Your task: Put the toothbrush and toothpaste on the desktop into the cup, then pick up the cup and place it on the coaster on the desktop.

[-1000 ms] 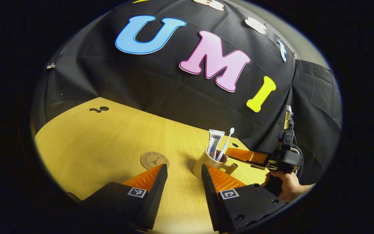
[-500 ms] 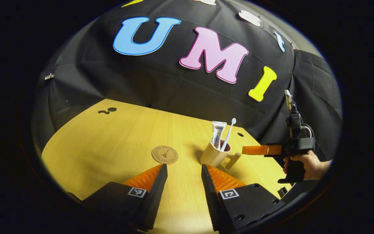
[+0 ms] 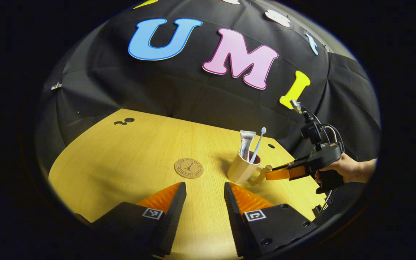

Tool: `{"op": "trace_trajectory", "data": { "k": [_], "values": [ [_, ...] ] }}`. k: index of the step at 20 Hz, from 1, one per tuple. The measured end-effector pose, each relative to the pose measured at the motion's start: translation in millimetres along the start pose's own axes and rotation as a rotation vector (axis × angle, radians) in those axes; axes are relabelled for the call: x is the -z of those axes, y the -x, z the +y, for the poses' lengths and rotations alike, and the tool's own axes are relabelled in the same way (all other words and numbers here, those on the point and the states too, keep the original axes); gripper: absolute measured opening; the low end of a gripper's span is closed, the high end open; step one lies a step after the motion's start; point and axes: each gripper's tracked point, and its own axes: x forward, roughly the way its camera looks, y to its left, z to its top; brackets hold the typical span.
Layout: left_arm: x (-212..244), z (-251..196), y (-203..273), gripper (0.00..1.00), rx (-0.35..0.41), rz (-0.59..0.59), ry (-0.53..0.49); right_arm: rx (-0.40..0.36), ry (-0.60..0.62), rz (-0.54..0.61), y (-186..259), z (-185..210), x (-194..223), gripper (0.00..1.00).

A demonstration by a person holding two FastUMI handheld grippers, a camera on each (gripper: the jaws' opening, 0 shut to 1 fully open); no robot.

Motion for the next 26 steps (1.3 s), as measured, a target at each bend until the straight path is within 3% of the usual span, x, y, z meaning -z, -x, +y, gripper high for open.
{"op": "trace_trajectory", "data": {
  "k": [1, 2, 16, 19, 20, 21, 23, 24, 25, 26],
  "values": [
    [0, 1, 0, 0.67, -0.003, 0.001, 0.004, 0.000, 0.012, 0.025, -9, 0, 3, 0.50],
    [2, 2, -1, 0.67, -0.007, 0.003, 0.008, -0.004, 0.027, 0.049, -16, 0, 5, 0.57],
    [17, 28, -14, 0.67, -0.069, 0.026, 0.076, -0.016, 0.200, 0.271, -71, 7, 7, 0.57],
    [17, 32, -14, 0.67, -0.077, 0.027, 0.088, -0.013, 0.210, 0.303, -73, 9, 9, 0.44],
    [18, 33, -14, 0.67, -0.079, 0.028, 0.091, -0.011, 0.217, 0.311, -73, 9, 10, 0.45],
    [18, 34, -14, 0.67, -0.082, 0.031, 0.094, -0.013, 0.223, 0.311, -73, 10, 10, 0.33],
    [20, 37, -13, 0.67, -0.086, 0.033, 0.098, -0.015, 0.232, 0.312, -70, 9, 9, 0.28],
    [20, 38, -13, 0.67, -0.088, 0.033, 0.101, -0.018, 0.229, 0.314, -70, 10, 9, 0.32],
    [19, 39, -12, 0.67, -0.088, 0.032, 0.103, -0.018, 0.226, 0.311, -71, 10, 9, 0.27],
    [19, 40, -12, 0.67, -0.087, 0.031, 0.104, -0.015, 0.222, 0.310, -70, 10, 9, 0.31]
  ]
}}
